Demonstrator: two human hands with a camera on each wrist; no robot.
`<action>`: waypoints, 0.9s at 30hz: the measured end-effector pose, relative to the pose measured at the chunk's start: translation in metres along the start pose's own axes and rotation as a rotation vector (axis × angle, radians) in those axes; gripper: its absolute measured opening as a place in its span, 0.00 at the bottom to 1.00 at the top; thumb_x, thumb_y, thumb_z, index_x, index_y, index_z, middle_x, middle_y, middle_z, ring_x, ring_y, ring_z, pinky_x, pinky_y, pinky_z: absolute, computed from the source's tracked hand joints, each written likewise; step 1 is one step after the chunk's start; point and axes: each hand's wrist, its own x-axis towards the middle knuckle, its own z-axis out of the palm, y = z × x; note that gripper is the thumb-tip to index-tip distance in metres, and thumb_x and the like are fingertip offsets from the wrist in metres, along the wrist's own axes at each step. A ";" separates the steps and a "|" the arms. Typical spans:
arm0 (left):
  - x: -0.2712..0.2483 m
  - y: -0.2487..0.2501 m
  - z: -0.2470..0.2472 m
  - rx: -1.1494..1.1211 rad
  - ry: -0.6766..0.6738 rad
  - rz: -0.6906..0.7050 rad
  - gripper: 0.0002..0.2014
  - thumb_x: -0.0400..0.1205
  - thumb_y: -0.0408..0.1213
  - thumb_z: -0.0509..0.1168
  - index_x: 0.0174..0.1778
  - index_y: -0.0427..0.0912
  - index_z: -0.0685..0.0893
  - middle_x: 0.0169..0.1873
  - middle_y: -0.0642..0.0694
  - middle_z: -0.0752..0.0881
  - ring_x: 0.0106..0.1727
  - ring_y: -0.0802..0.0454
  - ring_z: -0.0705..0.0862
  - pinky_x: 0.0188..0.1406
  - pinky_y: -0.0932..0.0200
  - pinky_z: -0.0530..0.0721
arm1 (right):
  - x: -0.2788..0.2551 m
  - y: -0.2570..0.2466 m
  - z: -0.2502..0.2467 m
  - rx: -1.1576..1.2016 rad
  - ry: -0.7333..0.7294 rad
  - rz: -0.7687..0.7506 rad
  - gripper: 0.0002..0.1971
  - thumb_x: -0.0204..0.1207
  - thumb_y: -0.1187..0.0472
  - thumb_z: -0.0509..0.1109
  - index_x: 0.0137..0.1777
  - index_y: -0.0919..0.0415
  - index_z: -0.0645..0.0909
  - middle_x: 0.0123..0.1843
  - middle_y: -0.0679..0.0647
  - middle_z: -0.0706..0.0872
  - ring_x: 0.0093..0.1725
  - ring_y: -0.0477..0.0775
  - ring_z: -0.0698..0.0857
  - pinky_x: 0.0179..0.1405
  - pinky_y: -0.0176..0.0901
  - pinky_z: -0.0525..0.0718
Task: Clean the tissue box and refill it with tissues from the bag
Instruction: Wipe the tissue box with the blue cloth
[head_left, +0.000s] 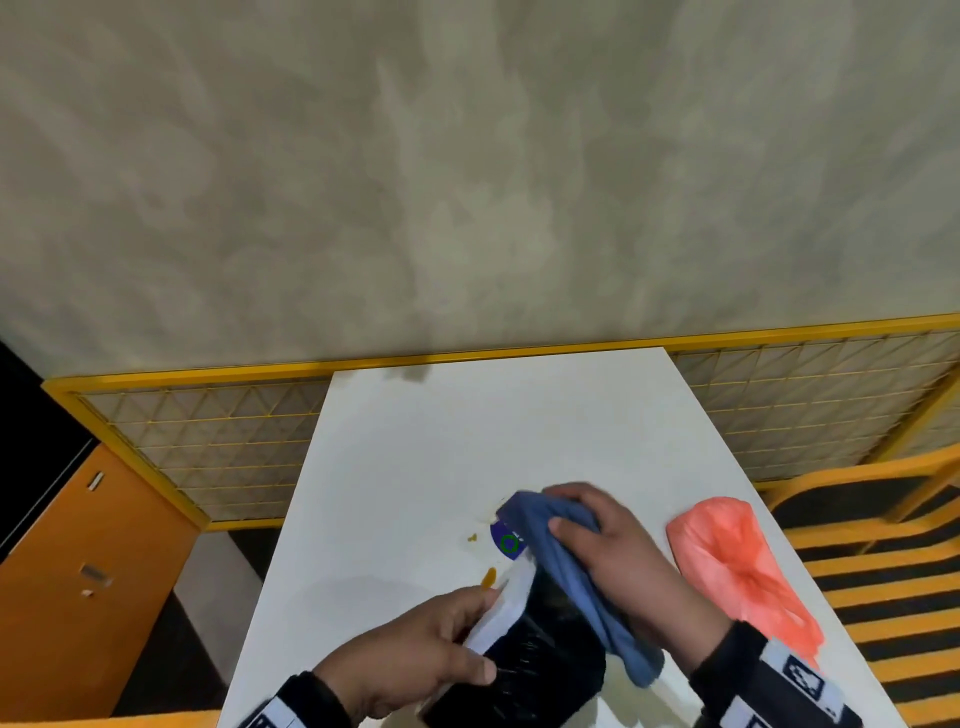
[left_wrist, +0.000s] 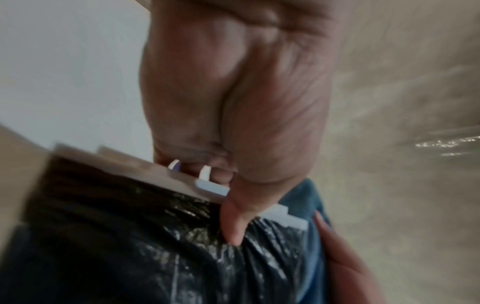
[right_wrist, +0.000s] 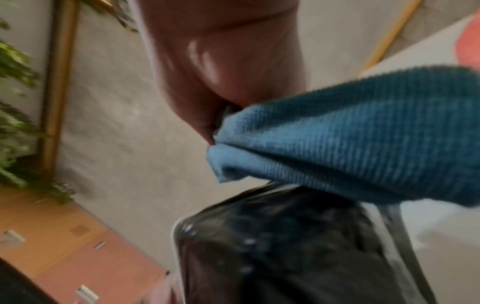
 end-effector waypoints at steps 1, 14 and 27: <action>-0.001 -0.001 0.000 -0.021 0.013 0.036 0.29 0.79 0.19 0.65 0.76 0.44 0.80 0.72 0.37 0.84 0.75 0.40 0.82 0.77 0.44 0.77 | -0.002 -0.009 -0.007 0.008 0.075 -0.057 0.15 0.79 0.73 0.67 0.54 0.50 0.83 0.49 0.43 0.90 0.49 0.31 0.86 0.48 0.23 0.78; 0.011 -0.021 0.013 0.075 0.012 0.228 0.44 0.75 0.12 0.60 0.86 0.49 0.68 0.81 0.55 0.78 0.82 0.58 0.74 0.73 0.68 0.74 | -0.060 0.044 0.014 -0.771 -0.313 -0.571 0.20 0.72 0.53 0.71 0.63 0.35 0.77 0.56 0.40 0.79 0.52 0.45 0.80 0.47 0.42 0.83; 0.008 -0.024 0.009 0.080 0.031 0.170 0.33 0.87 0.22 0.63 0.85 0.54 0.68 0.79 0.57 0.79 0.81 0.56 0.76 0.80 0.56 0.75 | 0.005 0.083 0.008 -0.654 -0.055 -0.205 0.17 0.72 0.55 0.59 0.57 0.44 0.84 0.49 0.46 0.81 0.52 0.53 0.78 0.54 0.47 0.78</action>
